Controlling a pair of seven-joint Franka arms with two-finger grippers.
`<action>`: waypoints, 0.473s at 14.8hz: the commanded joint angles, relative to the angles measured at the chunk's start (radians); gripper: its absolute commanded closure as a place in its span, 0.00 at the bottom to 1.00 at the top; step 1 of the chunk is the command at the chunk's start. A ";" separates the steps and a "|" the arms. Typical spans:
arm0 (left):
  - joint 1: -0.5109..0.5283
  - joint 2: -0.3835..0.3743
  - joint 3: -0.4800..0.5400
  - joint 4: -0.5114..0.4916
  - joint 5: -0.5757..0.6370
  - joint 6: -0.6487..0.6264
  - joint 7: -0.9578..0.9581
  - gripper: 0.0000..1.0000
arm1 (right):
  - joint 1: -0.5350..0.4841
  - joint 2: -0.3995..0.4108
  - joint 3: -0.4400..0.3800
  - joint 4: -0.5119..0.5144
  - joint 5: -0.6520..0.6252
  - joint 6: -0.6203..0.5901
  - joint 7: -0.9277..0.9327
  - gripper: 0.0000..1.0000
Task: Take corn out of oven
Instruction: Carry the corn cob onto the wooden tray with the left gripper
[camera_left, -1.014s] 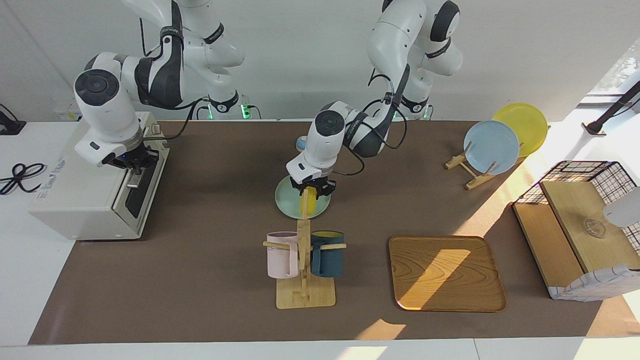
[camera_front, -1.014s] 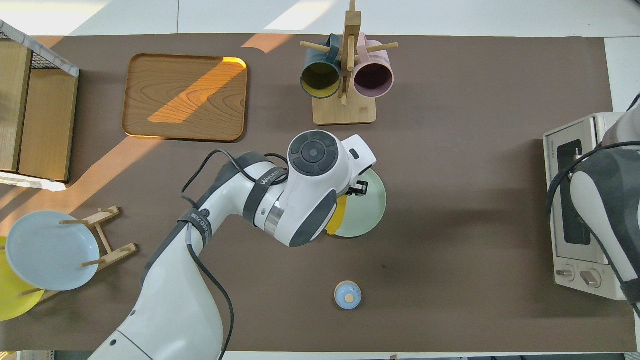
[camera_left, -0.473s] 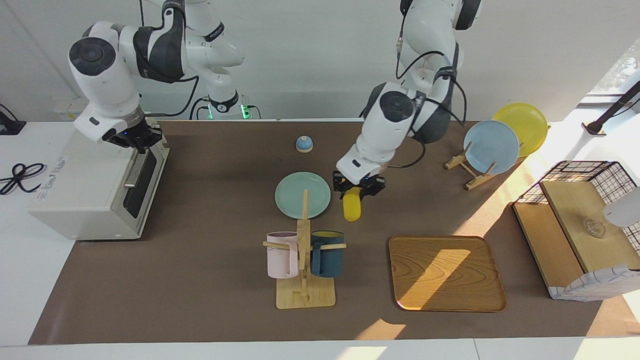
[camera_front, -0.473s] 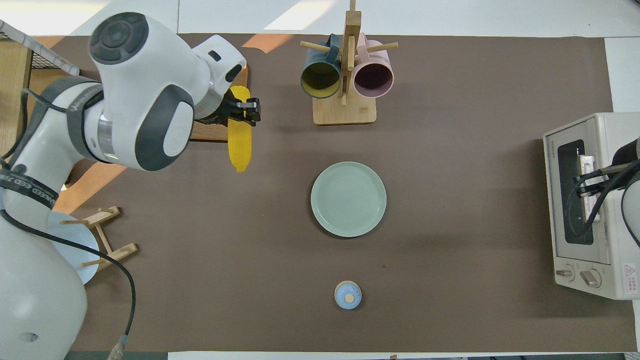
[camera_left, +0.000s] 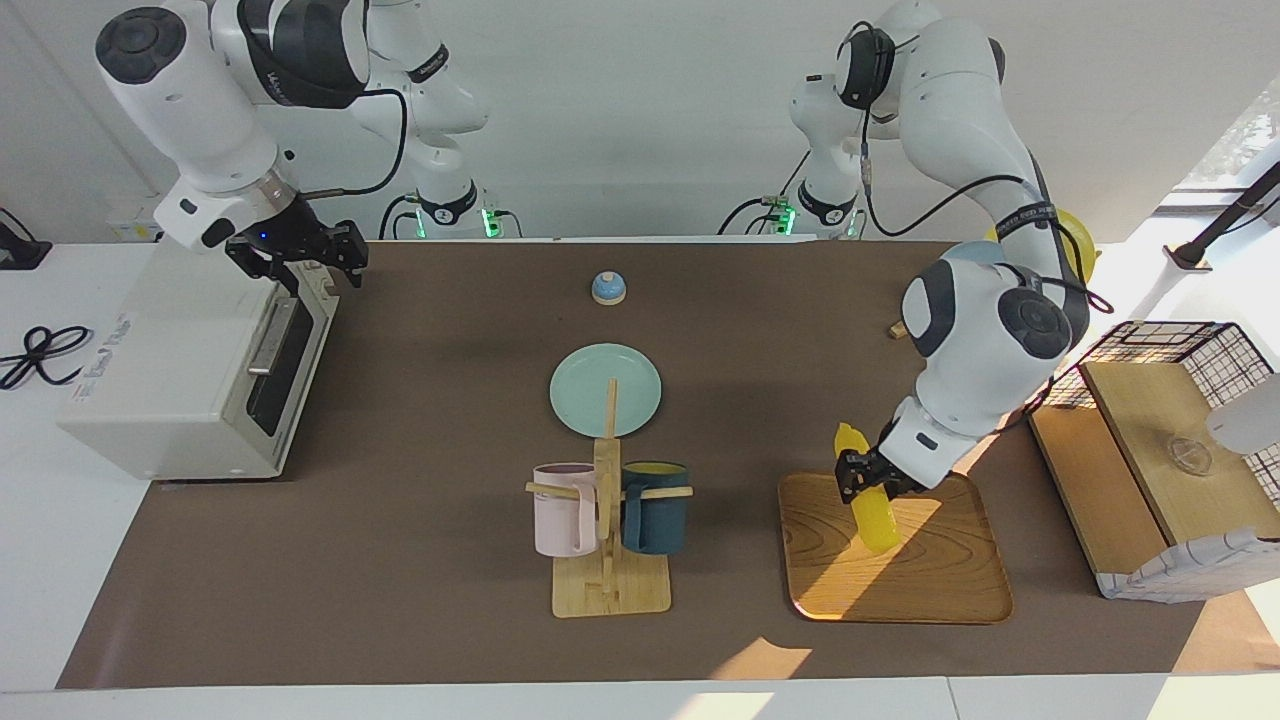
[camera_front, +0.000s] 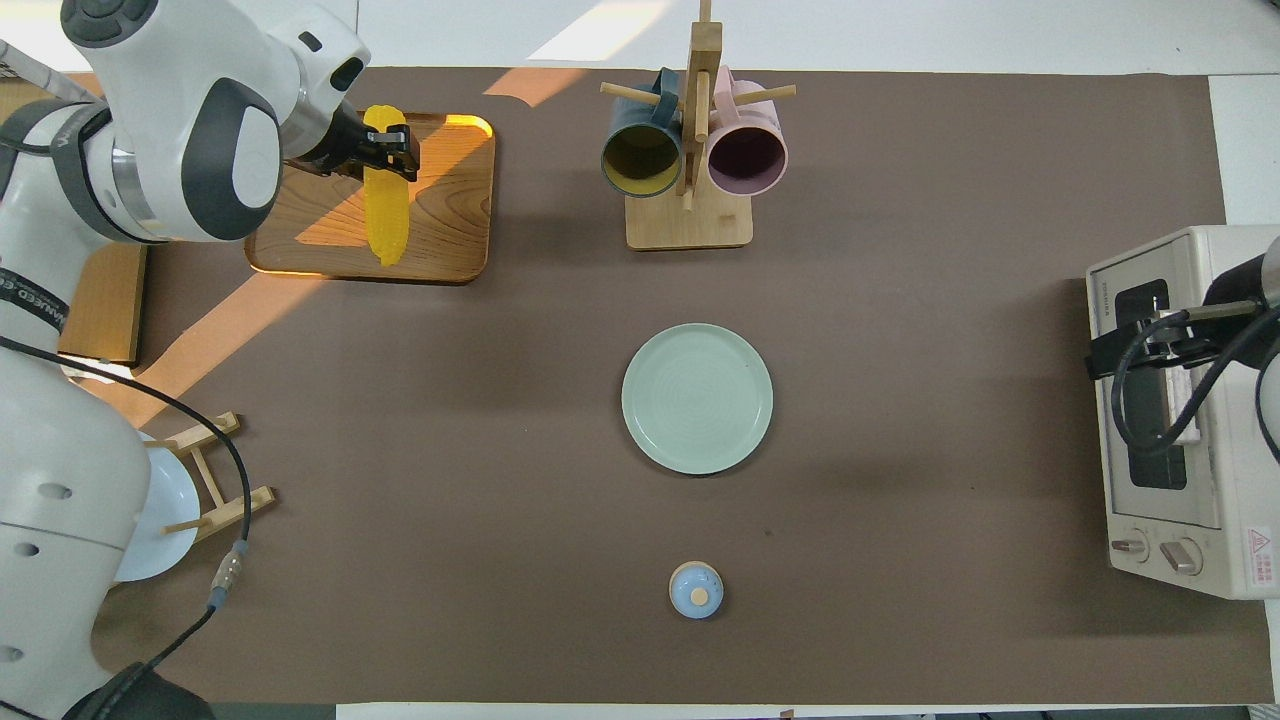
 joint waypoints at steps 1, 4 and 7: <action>0.041 0.094 -0.011 0.078 0.019 0.067 0.064 1.00 | -0.003 0.018 0.007 0.036 0.026 -0.035 0.026 0.00; 0.044 0.124 -0.011 0.069 0.051 0.090 0.088 1.00 | -0.003 0.027 0.013 0.074 0.023 -0.059 0.026 0.00; 0.052 0.130 -0.011 0.032 0.062 0.133 0.093 1.00 | 0.034 0.030 0.006 0.074 0.007 -0.047 0.029 0.00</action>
